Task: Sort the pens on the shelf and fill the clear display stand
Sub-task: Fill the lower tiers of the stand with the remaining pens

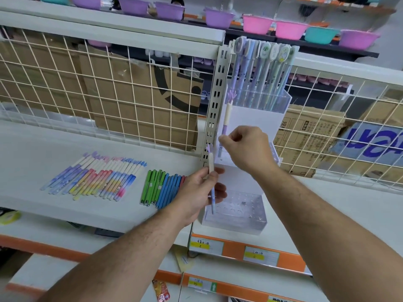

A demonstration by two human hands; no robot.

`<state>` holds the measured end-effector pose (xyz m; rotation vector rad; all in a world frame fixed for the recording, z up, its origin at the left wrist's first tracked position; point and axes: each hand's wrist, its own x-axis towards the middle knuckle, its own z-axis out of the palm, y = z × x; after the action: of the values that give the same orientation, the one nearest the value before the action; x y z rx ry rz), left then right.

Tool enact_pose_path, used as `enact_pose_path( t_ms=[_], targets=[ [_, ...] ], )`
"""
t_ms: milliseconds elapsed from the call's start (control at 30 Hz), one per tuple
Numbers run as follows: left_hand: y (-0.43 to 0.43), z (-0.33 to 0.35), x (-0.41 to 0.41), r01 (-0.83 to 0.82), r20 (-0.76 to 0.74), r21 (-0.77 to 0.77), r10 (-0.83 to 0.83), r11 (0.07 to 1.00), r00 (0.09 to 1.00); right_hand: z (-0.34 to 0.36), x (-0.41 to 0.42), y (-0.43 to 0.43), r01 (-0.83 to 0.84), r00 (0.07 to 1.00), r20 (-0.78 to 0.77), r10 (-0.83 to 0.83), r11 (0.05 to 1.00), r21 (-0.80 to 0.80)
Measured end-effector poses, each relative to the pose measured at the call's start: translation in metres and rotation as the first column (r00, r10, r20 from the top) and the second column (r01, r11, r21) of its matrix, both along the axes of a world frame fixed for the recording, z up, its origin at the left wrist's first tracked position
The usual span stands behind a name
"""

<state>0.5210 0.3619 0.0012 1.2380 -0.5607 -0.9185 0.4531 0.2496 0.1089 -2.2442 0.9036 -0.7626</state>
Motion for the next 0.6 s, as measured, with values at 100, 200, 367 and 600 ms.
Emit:
enact_pose_path(
  t_ms=[100,200,367,600],
  targets=[
    [0.000,0.001,-0.001,0.001,0.009,-0.003,-0.001,1.000,1.000,-0.014,-0.008,0.014,-0.111,0.976,-0.184,0.120,0.992,0.062],
    [0.000,0.002,-0.001,0.005,0.032,0.006,-0.006,1.000,0.999,-0.020,-0.010,0.019,-0.124,0.951,-0.282,0.128,0.992,0.033],
    [0.001,0.004,-0.003,0.008,0.060,0.027,-0.009,1.000,0.998,-0.020,-0.012,0.019,-0.062,0.985,-0.164,0.061,0.998,-0.006],
    [0.002,0.003,-0.005,0.012,0.061,0.020,-0.013,1.000,0.998,-0.020,-0.016,0.019,-0.130,0.987,-0.090,0.133,0.990,0.048]
  ],
)
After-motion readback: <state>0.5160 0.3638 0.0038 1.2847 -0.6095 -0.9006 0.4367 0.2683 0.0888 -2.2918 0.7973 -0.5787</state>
